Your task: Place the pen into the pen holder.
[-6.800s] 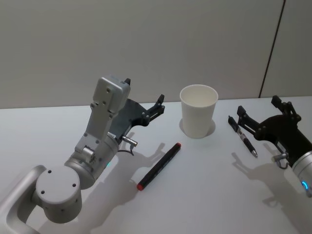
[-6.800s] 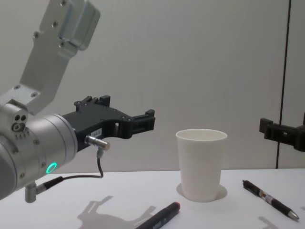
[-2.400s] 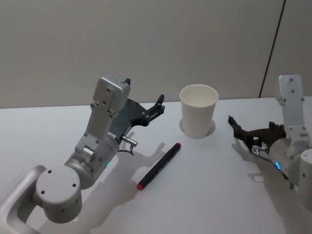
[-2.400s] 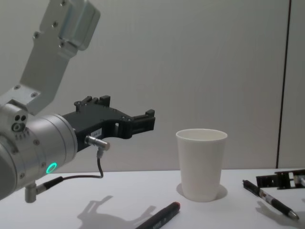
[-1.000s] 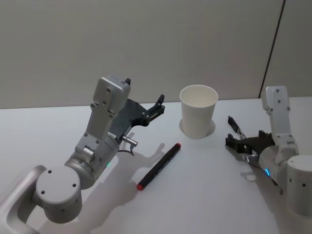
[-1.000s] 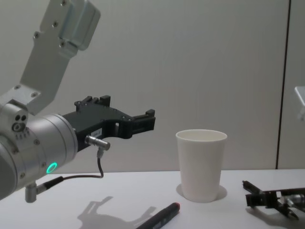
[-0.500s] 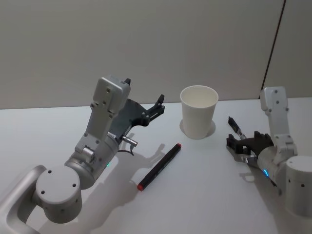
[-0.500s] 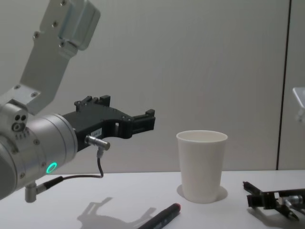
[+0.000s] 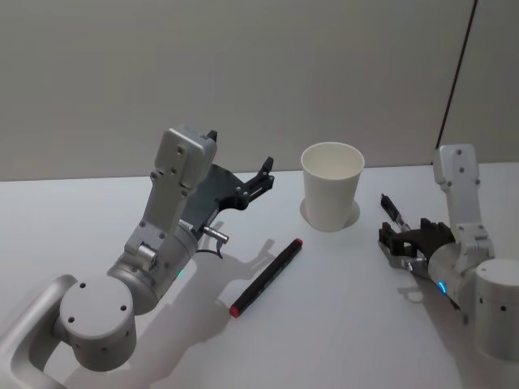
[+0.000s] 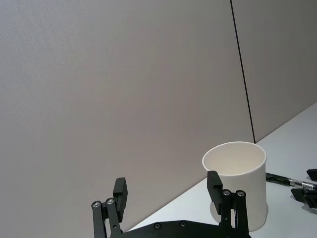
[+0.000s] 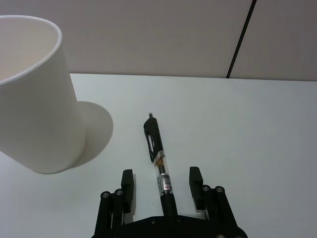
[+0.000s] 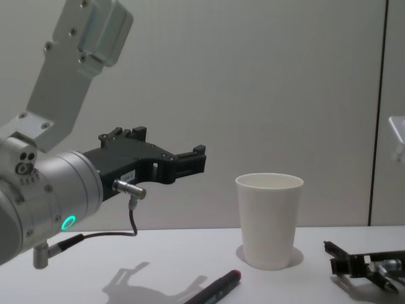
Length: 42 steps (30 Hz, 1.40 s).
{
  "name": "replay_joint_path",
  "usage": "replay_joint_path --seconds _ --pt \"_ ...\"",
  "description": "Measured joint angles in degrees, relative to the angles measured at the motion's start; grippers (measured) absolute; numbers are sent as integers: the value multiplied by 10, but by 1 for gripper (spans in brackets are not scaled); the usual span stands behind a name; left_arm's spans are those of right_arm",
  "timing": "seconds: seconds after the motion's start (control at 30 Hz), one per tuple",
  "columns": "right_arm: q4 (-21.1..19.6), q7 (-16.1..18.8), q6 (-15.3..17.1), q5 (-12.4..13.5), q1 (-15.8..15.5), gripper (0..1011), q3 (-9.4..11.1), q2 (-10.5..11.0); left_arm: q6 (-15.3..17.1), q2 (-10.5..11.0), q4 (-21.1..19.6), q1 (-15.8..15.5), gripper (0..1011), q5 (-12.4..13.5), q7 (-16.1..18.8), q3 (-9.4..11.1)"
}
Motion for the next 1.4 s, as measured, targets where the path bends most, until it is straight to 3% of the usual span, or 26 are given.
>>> replay_joint_path --seconds 1.4 --pt "1 -2 -3 1 0 418 1 -2 0 0 0 0 1002 0 0 0"
